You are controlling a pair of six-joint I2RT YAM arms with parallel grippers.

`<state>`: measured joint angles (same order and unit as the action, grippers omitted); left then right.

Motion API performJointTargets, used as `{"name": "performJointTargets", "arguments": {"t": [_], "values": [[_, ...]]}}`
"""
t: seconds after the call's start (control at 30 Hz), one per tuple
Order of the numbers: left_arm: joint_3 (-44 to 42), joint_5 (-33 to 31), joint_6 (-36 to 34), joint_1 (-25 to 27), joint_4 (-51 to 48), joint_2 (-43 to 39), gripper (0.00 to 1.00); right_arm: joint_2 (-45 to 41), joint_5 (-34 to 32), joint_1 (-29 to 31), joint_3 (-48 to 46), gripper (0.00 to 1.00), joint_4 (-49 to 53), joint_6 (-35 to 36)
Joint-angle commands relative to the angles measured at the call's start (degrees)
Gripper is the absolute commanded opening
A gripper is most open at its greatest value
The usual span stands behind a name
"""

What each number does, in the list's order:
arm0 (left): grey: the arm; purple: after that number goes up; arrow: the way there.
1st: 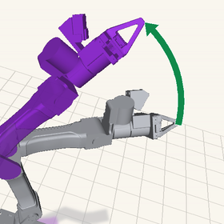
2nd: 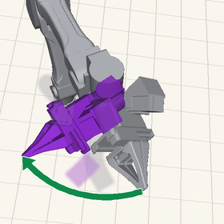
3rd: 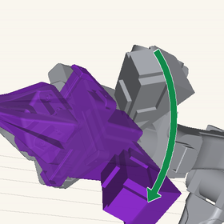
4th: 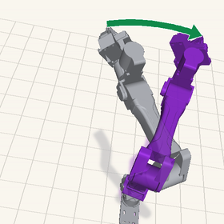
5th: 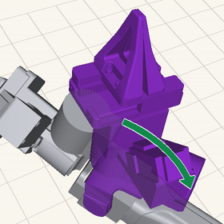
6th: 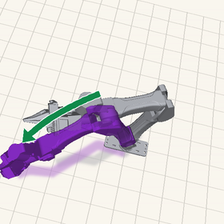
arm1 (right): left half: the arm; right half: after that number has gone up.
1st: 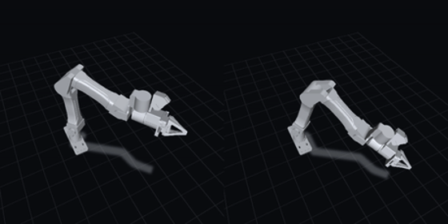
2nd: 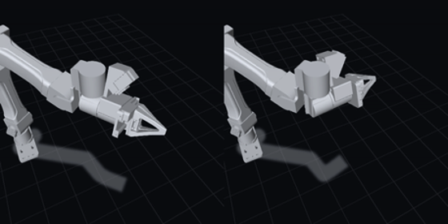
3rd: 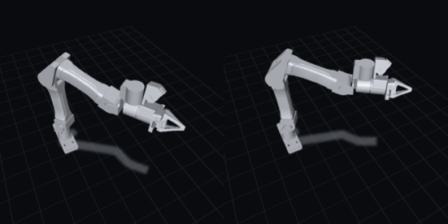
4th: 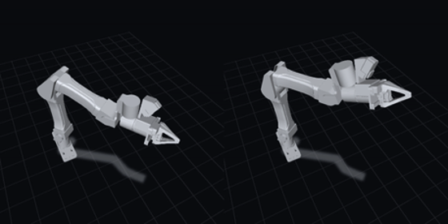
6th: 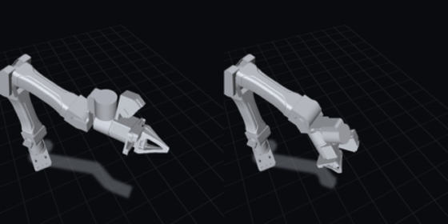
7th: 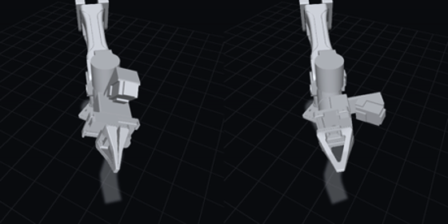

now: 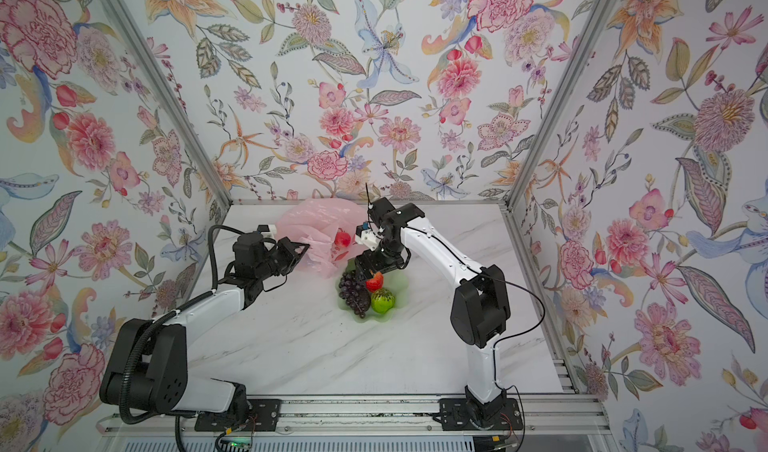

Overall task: Place the fruits into the plastic bag
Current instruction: 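Lower the right gripper into the dish and grasp the green bumpy fruit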

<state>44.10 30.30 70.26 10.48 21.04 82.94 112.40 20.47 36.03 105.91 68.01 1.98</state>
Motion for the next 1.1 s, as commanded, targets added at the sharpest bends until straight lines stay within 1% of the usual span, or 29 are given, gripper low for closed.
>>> {"name": "performJointTargets", "arguments": {"t": [0.0, 0.2, 0.33, 0.53, 0.77, 1.07], "values": [[2.7, 2.4, -1.8, 0.5, -0.3, 1.2, 0.00, 0.2, -6.2, 2.2, -2.4, 0.89, 3.0, 4.9], [2.0, 1.6, -3.9, 0.5, -3.5, -1.8, 0.00, 0.3, -8.0, 3.0, -5.4, 0.89, 2.7, 5.1], [1.3, 2.6, -4.5, 0.3, -4.3, -2.3, 0.00, 1.7, -9.6, 3.7, -5.6, 0.89, 2.8, 4.9], [0.3, 2.6, -4.5, 0.3, -4.5, -3.6, 0.00, 4.3, -11.4, 4.7, -5.3, 0.89, 2.8, 4.9], [-0.7, 2.4, -4.8, 0.2, -5.3, -5.3, 0.00, 6.6, -15.6, 4.9, -5.8, 0.89, 2.8, 4.7], [-1.5, 1.9, -4.8, -0.5, -6.1, -6.6, 0.00, 8.9, -16.0, 4.2, -5.5, 0.87, 2.8, 4.2]]}}
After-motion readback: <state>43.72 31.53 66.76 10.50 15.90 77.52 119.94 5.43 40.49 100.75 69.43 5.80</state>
